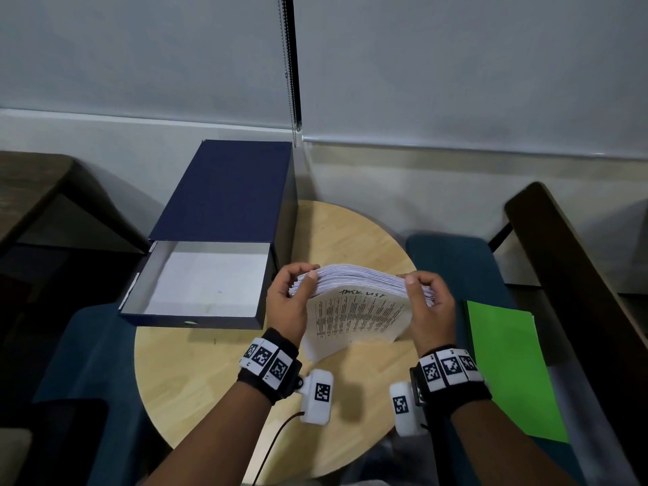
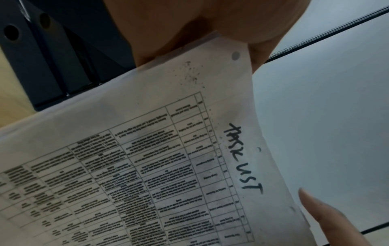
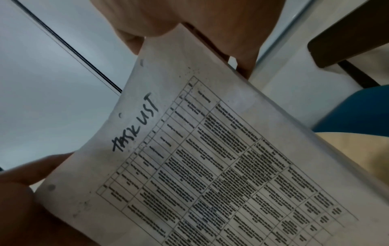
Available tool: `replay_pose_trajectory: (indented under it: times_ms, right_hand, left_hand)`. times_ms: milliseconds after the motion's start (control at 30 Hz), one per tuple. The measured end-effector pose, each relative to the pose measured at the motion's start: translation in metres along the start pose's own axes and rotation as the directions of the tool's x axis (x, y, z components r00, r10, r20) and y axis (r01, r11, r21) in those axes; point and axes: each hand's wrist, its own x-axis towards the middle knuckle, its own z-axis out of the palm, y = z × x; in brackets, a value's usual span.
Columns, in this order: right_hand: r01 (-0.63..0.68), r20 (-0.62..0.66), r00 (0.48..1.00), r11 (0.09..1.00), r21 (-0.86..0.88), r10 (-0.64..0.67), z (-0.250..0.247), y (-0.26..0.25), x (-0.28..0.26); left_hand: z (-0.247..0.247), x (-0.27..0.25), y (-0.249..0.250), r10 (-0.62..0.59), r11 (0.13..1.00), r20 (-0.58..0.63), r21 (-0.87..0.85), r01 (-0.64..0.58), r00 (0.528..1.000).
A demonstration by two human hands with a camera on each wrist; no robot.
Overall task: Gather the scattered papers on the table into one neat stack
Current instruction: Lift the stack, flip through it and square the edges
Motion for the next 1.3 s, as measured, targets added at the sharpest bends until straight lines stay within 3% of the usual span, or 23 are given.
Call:
replay_pose_trajectory:
  times_ms: [233, 333, 433, 533, 567, 600, 667, 700, 733, 767, 833, 900, 967, 1033, 1133, 1167, 1233, 1300]
  right_hand:
    - [0.017, 0.024, 1.0, 1.0, -0.004, -0.017, 0.001, -0.003, 0.0]
    - [0.041, 0.134, 0.99, 0.999, 0.032, -0.045, 0.0, 0.0, 0.0]
    - [0.14, 0.241, 0.965, 0.982, -0.13, -0.106, 0.001, 0.007, -0.002]
    - [0.177, 0.165, 0.977, 0.948, -0.266, -0.136, 0.002, 0.006, 0.001]
    - [0.185, 0.144, 0.978, 0.944, -0.274, -0.149, 0.0, 0.004, 0.007]
    - [0.211, 0.147, 0.973, 0.938, -0.276, -0.176, 0.0, 0.002, 0.011]
    - [0.295, 0.217, 0.947, 0.908, -0.296, -0.237, -0.001, -0.006, 0.021]
    - [0.346, 0.277, 0.923, 0.889, -0.299, -0.266, 0.001, -0.013, 0.024]
    - [0.403, 0.347, 0.89, 0.867, -0.293, -0.296, 0.005, -0.021, 0.026]
    - [0.461, 0.416, 0.849, 0.843, -0.278, -0.327, 0.009, -0.031, 0.026]
    - [0.555, 0.516, 0.767, 0.798, -0.235, -0.381, 0.015, -0.049, 0.026]
    - [0.59, 0.547, 0.732, 0.78, -0.209, -0.406, 0.017, -0.06, 0.027]
    - [0.577, 0.534, 0.749, 0.784, -0.231, -0.393, 0.013, -0.061, 0.026]
    - [0.534, 0.484, 0.803, 0.781, -0.323, -0.349, 0.001, -0.049, 0.025]
    - [0.221, 0.169, 0.972, 0.883, -0.413, -0.165, -0.039, -0.009, 0.029]
    - [0.074, 0.036, 0.997, 0.911, -0.405, -0.065, -0.057, 0.006, 0.031]
    - [-0.172, -0.135, 0.982, 0.931, -0.323, 0.135, -0.088, 0.031, 0.034]
    - [-0.271, -0.11, 0.958, 0.961, -0.062, 0.263, -0.106, 0.049, 0.038]
  left_hand:
    - [0.001, 0.0, -0.003, -0.009, 1.0, -0.002, 0.01, 0.009, 1.0]
    - [0.001, 0.0, -0.001, -0.028, 0.999, -0.031, 0.023, 0.029, 0.999]
    - [0.002, -0.003, 0.002, -0.002, 0.998, 0.071, 0.06, -0.003, 0.997]
    - [-0.002, -0.002, 0.004, 0.047, 0.959, 0.16, 0.269, -0.089, 0.986]
    - [-0.004, 0.002, 0.007, 0.081, 0.906, 0.159, 0.399, -0.139, 0.984]
    - [-0.007, 0.005, 0.013, 0.143, 0.797, 0.168, 0.565, -0.214, 0.975]
    - [-0.001, 0.009, 0.03, 0.283, 0.403, 0.326, 0.813, -0.42, 0.902]
    - [0.007, 0.01, 0.041, 0.291, 0.23, 0.445, 0.827, -0.513, 0.847]
    - [0.017, 0.01, 0.051, 0.253, 0.126, 0.541, 0.803, -0.582, 0.802]
    - [0.027, 0.011, 0.058, 0.2, 0.09, 0.603, 0.774, -0.627, 0.773]
    - [0.041, 0.013, 0.068, 0.095, 0.146, 0.627, 0.759, -0.634, 0.773]
    - [0.043, 0.016, 0.069, 0.061, 0.223, 0.603, 0.768, -0.6, 0.795]
    - [0.041, 0.015, 0.065, 0.093, 0.293, 0.609, 0.74, -0.606, 0.788]
    - [0.035, 0.013, 0.059, 0.132, 0.376, 0.6, 0.706, -0.6, 0.789]
    - [0.02, 0.017, 0.051, 0.147, 0.545, 0.497, 0.681, -0.489, 0.855]
    - [0.012, 0.021, 0.05, 0.118, 0.631, 0.439, 0.659, -0.409, 0.891]
    - [-0.005, 0.026, 0.05, 0.006, 0.816, 0.326, 0.545, -0.193, 0.945]
    - [-0.018, 0.03, 0.049, -0.086, 0.933, 0.293, 0.358, -0.026, 0.952]
